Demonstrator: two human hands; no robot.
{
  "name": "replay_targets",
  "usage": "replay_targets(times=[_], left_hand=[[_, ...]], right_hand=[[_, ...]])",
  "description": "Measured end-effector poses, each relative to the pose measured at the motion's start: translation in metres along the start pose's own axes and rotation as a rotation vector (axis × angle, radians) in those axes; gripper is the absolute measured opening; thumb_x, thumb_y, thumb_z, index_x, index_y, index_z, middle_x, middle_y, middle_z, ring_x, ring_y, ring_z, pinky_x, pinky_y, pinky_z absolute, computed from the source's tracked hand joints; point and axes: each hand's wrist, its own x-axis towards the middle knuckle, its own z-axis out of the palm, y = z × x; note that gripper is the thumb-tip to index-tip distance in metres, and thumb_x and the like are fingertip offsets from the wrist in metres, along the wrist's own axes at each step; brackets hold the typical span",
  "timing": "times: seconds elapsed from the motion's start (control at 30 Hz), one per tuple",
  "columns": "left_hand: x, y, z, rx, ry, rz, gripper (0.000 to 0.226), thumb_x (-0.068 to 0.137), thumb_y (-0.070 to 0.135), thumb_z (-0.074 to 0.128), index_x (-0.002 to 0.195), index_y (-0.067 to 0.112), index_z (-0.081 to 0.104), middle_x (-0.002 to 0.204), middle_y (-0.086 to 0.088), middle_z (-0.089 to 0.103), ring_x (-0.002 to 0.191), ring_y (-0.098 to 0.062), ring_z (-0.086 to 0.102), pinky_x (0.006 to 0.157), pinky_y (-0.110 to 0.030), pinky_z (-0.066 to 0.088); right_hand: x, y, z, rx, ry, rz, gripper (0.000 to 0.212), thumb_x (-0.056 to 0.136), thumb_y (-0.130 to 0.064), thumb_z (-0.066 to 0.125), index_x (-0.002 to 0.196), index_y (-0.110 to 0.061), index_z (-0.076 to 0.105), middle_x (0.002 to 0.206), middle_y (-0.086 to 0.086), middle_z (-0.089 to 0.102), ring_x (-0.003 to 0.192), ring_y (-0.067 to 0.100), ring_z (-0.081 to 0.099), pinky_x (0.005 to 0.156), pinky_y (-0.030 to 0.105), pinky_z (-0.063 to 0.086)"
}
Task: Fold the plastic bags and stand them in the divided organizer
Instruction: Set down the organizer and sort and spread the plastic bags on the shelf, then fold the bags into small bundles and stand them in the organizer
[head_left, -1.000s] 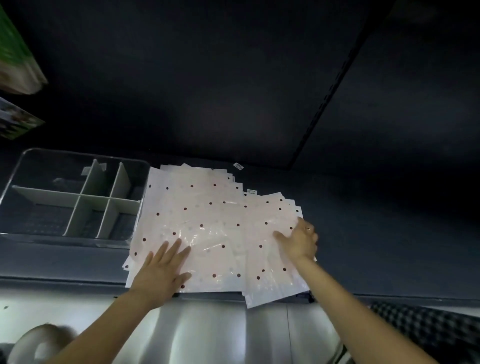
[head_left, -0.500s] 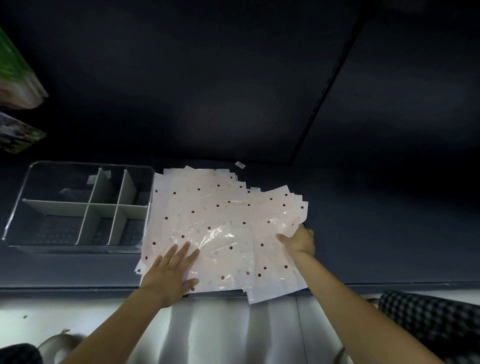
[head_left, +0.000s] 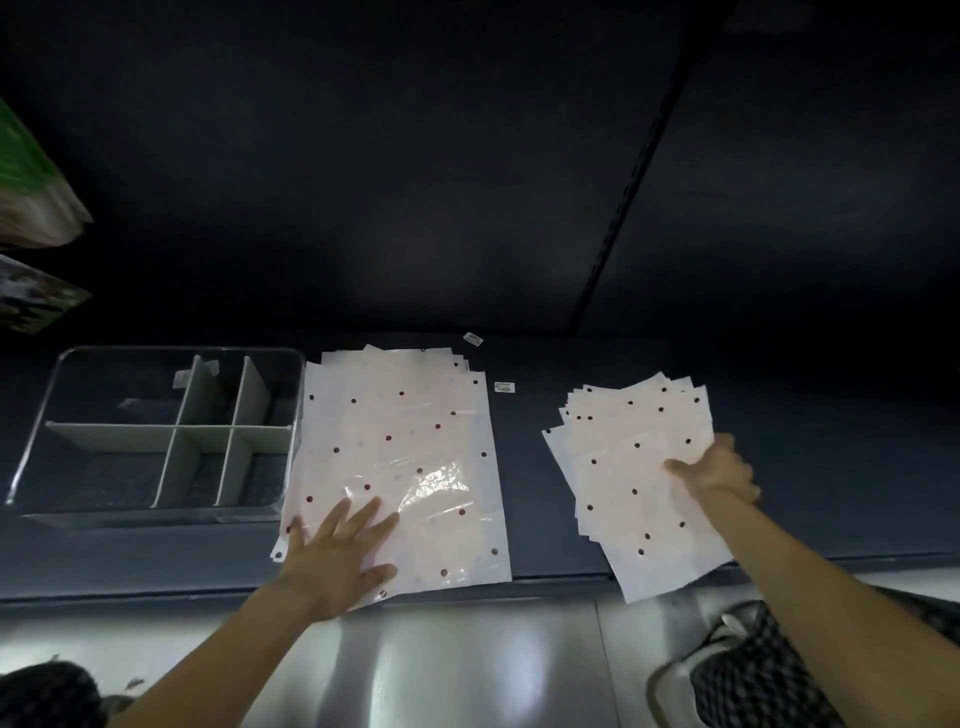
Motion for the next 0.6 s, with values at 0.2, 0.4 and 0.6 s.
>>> replay_targets(times=[0.2,0.4,0.6], left_hand=[[-0.007,0.004,-0.004,-0.085,0.262,0.008,0.059,0.094,0.060,0.028,0.148,0.045,0.007,0.157,0.013,-0.013,0.144,-0.019,-0.020,0.114,-0.048,-0.011],[-0.005,-0.004,0.002,-0.366,0.289,-0.234,0.066,0.096,0.053,0.033,0.150,0.032,0.003,0.158,0.001,-0.014,0.145,-0.025,-0.014,0.118,-0.039,0.002],[0.006,-0.007,0.003,-0.403,0.237,-0.212,0.065,0.096,0.055,0.032,0.150,0.036,0.001,0.158,0.003,-0.014,0.145,-0.025,-0.016,0.118,-0.038,-0.004]], right_hand=[[-0.059,-0.041,0.032,0.254,0.095,-0.342,0.062,0.090,-0.023,0.060,0.142,-0.004,0.030,0.143,0.021,0.035,0.125,0.039,0.040,0.103,0.046,0.037],[-0.164,-0.097,0.113,0.495,-0.460,-0.389,0.071,0.092,-0.026,0.059,0.148,-0.011,0.019,0.151,0.009,0.027,0.136,0.024,0.033,0.111,0.039,0.032],[-0.173,-0.131,0.128,0.598,-0.508,-0.184,0.081,0.081,-0.017,0.073,0.143,-0.006,0.022,0.139,0.012,0.045,0.125,0.029,0.047,0.103,0.039,0.041]])
